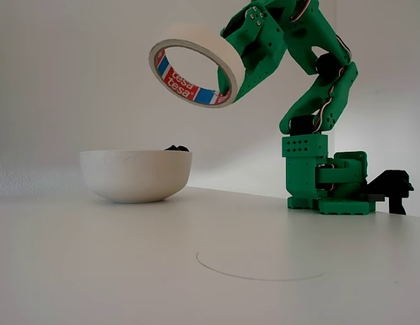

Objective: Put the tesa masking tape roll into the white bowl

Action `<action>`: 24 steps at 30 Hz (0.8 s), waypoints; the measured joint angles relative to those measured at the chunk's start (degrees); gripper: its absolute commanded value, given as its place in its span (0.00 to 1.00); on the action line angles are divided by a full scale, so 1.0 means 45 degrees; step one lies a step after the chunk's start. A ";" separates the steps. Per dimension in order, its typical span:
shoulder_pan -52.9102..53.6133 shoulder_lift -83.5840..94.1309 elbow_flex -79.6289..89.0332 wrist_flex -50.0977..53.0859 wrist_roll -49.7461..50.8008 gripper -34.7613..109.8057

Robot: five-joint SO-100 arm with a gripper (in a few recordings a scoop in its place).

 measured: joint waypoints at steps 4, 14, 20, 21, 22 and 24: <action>0.2695 0.0938 -0.0215 0.0020 -0.0703 0.18; 1.0059 -0.1035 -0.0762 -0.2207 -0.1875 0.18; 1.3438 -0.3945 -0.2031 -0.3867 -0.1953 0.18; 1.3867 -0.4453 -0.2285 -0.4199 -0.1953 0.18; 1.4141 -0.4902 -0.2461 -0.4414 -0.1953 0.18; 1.4590 -0.6074 -0.3047 -0.4824 -0.1953 0.18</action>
